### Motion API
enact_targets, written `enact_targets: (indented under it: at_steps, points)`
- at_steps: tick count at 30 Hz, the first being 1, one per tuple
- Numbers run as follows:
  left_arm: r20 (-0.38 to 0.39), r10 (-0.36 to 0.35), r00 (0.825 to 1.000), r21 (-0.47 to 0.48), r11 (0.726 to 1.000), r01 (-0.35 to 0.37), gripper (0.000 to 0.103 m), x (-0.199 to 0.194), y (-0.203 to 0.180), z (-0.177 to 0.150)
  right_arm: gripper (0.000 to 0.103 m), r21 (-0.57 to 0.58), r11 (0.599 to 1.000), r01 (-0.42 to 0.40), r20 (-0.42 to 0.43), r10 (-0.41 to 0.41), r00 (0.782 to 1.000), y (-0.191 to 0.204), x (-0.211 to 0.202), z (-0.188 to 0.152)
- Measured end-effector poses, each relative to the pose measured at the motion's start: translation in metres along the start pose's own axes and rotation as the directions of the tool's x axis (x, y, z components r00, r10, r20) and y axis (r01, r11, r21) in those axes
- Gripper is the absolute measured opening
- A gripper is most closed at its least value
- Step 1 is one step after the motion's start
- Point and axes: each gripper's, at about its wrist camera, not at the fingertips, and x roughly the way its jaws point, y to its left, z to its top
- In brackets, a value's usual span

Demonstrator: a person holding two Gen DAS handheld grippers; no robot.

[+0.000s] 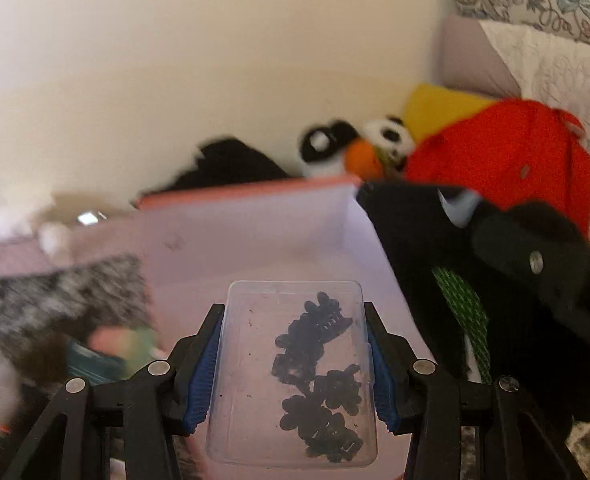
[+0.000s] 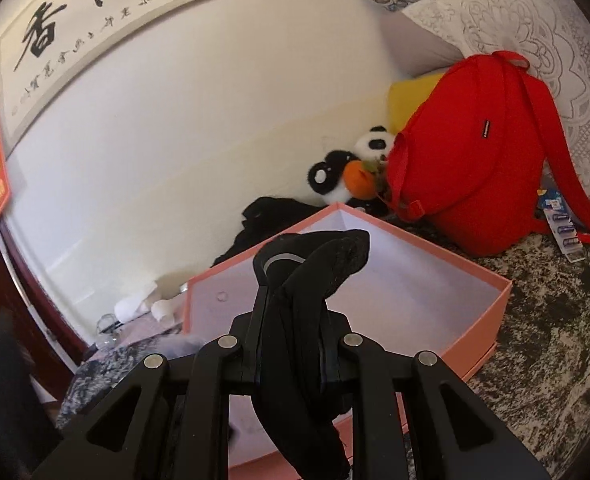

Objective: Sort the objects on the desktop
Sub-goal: 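Carry the clip box toward the pink box while the right gripper grasps the black glove, then drop the clip box and glove into the pink box with both grippers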

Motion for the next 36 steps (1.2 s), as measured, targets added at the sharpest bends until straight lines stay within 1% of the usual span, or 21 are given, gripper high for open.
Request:
enact_targets:
  at_steps: [1,2,3,4,5,6,7,8,10,12,17,22,25,30,36]
  points:
    - [-0.018,-0.002,1.0,0.005,1.0,0.002,0.055,0.007,-0.003,-0.003,0.021,0.009,1.0,0.0,-0.007,0.0,1.0,-0.001,0.004,0.0]
    - [-0.036,-0.005,0.999,0.011,1.0,0.005,0.058,0.014,-0.006,-0.005,0.025,0.017,1.0,0.0,-0.014,0.0,1.0,-0.002,0.007,-0.001]
    - [-0.054,-0.007,0.999,0.016,1.0,0.008,0.076,0.021,-0.009,-0.008,0.03,0.029,1.0,0.007,-0.023,-0.006,1.0,-0.003,0.009,-0.002]
    - [-0.056,0.006,0.998,0.005,1.0,-0.005,0.099,0.022,-0.01,-0.008,0.035,0.042,0.999,0.016,-0.032,-0.015,0.999,-0.004,0.01,-0.004]
    - [-0.044,0.031,0.999,-0.025,0.999,-0.033,0.103,0.02,-0.006,-0.008,0.053,0.05,0.998,0.026,-0.035,-0.024,0.999,-0.007,0.01,-0.005]
    - [-0.03,0.059,0.998,-0.058,0.996,-0.061,0.103,0.017,-0.001,-0.009,0.084,0.064,0.997,0.049,-0.028,-0.047,0.999,-0.011,0.007,-0.005]
    - [-0.032,0.075,0.997,-0.068,0.995,-0.077,0.103,0.014,0.0,-0.009,0.096,0.084,0.994,0.066,0.002,-0.066,0.998,-0.016,0.002,-0.005]
    - [-0.037,0.088,0.995,-0.073,0.993,-0.091,0.103,0.012,0.002,-0.01,0.103,0.106,0.991,0.079,0.039,-0.084,0.996,-0.02,-0.004,-0.005]
    - [-0.033,0.105,0.994,-0.076,0.991,-0.108,0.103,0.009,0.002,-0.013,0.103,0.114,0.99,0.082,0.073,-0.09,0.993,-0.023,-0.011,-0.002]
    - [-0.03,0.114,0.993,-0.078,0.99,-0.116,0.103,0.006,0.003,-0.015,0.103,0.112,0.99,0.085,0.084,-0.094,0.992,-0.022,-0.014,-0.001]
    - [-0.012,0.115,0.993,-0.066,0.991,-0.116,0.103,0.002,0.001,-0.018,0.103,0.109,0.992,0.063,0.055,-0.07,0.996,-0.019,-0.008,-0.004]
    - [0.004,0.118,0.993,-0.069,0.991,-0.118,0.103,0.001,0.005,-0.015,0.103,0.076,0.996,0.047,0.063,-0.052,0.997,-0.009,-0.01,-0.007]
    - [0.019,0.129,0.991,-0.094,0.987,-0.126,0.103,-0.005,0.011,-0.016,0.103,0.067,0.997,0.026,0.056,-0.03,0.998,-0.006,-0.008,-0.01]
    - [0.039,0.173,0.984,-0.128,0.978,-0.167,0.103,-0.015,0.025,-0.015,0.103,0.054,0.998,-0.021,0.05,0.018,0.999,0.001,-0.007,-0.012]
    - [0.053,0.211,0.976,-0.179,0.963,-0.199,0.103,-0.022,0.041,-0.013,0.103,0.034,0.999,-0.029,0.054,0.027,0.998,0.007,-0.008,-0.016]
